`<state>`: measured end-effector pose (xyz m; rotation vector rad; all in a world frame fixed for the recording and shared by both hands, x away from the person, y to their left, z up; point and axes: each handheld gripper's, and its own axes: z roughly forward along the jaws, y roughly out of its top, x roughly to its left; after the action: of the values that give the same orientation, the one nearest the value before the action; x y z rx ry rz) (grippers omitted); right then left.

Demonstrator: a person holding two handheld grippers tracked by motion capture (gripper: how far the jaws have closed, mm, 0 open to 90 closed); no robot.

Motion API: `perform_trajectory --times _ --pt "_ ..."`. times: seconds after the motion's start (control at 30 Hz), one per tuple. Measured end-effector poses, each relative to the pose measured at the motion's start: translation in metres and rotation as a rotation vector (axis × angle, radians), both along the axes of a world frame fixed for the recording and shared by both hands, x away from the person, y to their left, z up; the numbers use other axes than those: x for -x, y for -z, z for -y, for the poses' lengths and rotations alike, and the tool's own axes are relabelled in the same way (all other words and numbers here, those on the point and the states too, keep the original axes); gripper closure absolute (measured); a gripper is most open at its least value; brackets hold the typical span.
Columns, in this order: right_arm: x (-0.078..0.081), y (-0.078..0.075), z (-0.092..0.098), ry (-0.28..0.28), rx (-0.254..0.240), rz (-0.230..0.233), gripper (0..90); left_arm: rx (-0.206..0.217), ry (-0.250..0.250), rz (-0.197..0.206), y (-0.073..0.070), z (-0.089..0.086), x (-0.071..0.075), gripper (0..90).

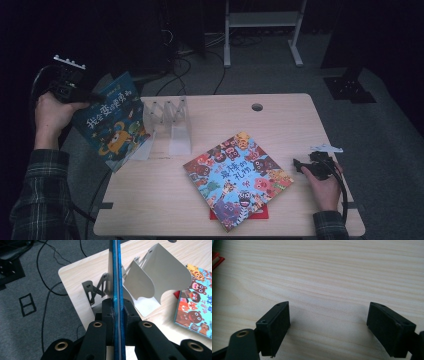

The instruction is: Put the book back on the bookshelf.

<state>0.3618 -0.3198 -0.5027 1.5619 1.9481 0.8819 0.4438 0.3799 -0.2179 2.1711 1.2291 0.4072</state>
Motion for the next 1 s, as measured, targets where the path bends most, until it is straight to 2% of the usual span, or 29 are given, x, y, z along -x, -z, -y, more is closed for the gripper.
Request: perform_trajectory --times 0.07,0.27,0.4,0.53,0.77,0.8,0.83,0.9,1.0 --pt "0.0 0.0 0.0 0.0 0.0 0.0 17.8 0.005 -0.001 0.006 0.001 -0.001 0.0 82.3" --pt "0.0 0.0 0.0 -0.001 0.001 0.0 17.8 -0.051 -0.008 0.025 0.001 -0.004 0.003 75.7" --pt "0.0 0.0 0.0 -0.001 0.001 0.0 17.7 -0.046 -0.009 0.022 0.001 -0.006 0.004 73.6" --pt "0.0 0.0 0.0 -0.001 0.002 0.0 17.8 -0.03 -0.007 0.038 -0.004 -0.009 0.007 71.7" --pt "0.0 0.0 0.0 -0.001 0.002 0.0 17.8 -0.046 -0.013 0.064 -0.02 -0.012 0.014 70.3" --pt "0.0 0.0 0.0 -0.001 0.001 0.0 17.8 -0.054 -0.017 0.08 -0.027 -0.012 0.017 70.5" --pt "0.0 0.0 0.0 -0.001 0.001 0.0 17.8 -0.054 -0.017 0.08 -0.027 -0.012 0.017 70.6" --pt "0.0 0.0 0.0 -0.001 0.001 0.0 17.7 -0.064 -0.025 0.115 -0.035 -0.012 0.022 70.9" --pt "0.0 0.0 0.0 -0.001 0.001 0.0 17.8 -0.059 -0.025 0.124 -0.039 -0.012 0.024 71.0"
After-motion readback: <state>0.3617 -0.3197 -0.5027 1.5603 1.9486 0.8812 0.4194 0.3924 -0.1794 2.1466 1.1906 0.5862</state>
